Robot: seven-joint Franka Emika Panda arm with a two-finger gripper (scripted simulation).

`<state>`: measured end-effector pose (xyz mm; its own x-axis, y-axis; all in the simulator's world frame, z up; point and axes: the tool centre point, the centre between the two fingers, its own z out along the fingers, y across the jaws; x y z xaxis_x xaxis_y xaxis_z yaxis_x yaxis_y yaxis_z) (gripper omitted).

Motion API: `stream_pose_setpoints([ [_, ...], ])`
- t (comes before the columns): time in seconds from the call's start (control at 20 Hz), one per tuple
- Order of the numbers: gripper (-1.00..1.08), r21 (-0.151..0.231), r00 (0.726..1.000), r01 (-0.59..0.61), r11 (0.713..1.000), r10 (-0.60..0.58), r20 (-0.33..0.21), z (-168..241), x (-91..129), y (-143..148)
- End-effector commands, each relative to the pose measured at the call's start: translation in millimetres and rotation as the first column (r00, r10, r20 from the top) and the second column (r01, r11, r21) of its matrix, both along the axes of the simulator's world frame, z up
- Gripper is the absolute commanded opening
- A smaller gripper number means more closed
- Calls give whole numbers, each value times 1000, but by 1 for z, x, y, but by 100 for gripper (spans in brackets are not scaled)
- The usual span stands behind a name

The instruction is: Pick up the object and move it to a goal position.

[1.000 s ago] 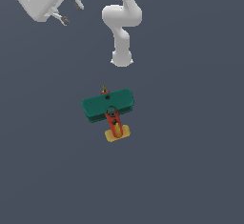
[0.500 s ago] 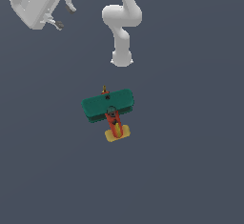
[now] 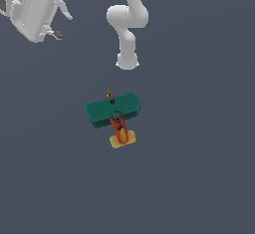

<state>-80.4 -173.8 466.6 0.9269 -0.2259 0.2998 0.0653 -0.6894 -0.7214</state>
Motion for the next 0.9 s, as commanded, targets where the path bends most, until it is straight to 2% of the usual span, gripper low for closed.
stream_pose_setpoints([
  [0.0, 28, 28, 1000, -1, 1000, 1, 2, -6, 2, -4],
  [0.85, 28, 205, 1000, -5, 979, 7, -11, -64, 15, -27],
])
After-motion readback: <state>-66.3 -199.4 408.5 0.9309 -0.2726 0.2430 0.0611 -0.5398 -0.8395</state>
